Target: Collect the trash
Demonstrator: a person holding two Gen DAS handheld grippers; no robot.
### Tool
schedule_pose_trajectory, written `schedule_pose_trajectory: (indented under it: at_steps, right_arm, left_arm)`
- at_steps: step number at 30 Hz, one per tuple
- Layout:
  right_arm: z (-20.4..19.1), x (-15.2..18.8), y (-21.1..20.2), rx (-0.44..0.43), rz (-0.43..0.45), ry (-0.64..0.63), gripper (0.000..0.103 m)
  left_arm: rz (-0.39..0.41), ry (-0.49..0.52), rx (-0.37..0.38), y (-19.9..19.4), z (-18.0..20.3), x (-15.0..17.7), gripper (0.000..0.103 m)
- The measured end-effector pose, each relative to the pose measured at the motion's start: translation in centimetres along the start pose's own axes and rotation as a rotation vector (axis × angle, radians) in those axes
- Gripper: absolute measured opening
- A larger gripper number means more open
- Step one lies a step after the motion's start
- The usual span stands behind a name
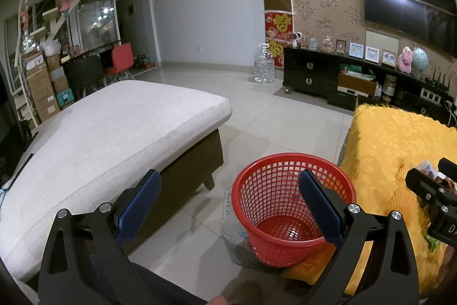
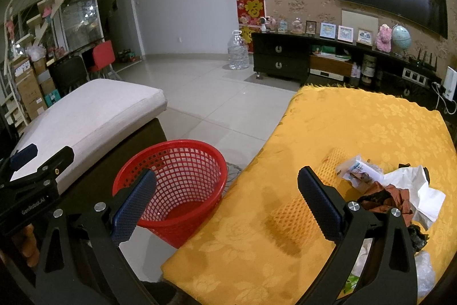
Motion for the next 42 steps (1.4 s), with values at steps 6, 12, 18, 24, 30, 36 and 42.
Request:
schedule_pose_trajectory:
  at_steps: [6, 12, 18, 24, 30, 36, 42]
  right_arm:
    - [0.09, -0.04, 0.02, 0.000, 0.001, 0.000, 0.096]
    - [0.12, 0.02, 0.03, -0.001, 0.003, -0.003, 0.096]
    - [0.12, -0.02, 0.17, -0.002, 0.001, -0.003, 0.096]
    - [0.08, 0.04, 0.19, -0.004, -0.001, -0.005, 0.096]
    - [-0.01, 0.11, 0.23, -0.004, -0.001, -0.006, 0.096]
    - [-0.08, 0.19, 0.32, -0.007, 0.000, -0.009, 0.096]
    - [-0.19, 0.29, 0.38, -0.008, 0.002, -0.011, 0.096]
  left_arm:
    - [0.000, 0.000, 0.000, 0.00, -0.10, -0.03, 0.093]
    - [-0.001, 0.001, -0.001, 0.26, -0.01, 0.03, 0.093]
    - [-0.001, -0.001, 0.000, 0.28, -0.04, 0.06, 0.093]
    - [-0.002, 0.000, -0.001, 0.34, -0.02, 0.09, 0.093]
    - [-0.003, -0.001, 0.000, 0.20, -0.16, -0.10, 0.093]
    - [-0.004, -0.001, 0.000, 0.20, -0.16, -0.12, 0.093]
    - [-0.004, 0.000, 0.000, 0.18, -0.19, -0.16, 0.093]
Point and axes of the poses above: each gripper's, at about its wrist camera, not at the fingertips, and y roughly the way its jaws point, z to its right, x to its underside, the point moved 5 cm from there along y, roughly the way its jaws point, and after that the axes turned 4 degrees about -z, right-handed, at the moved point
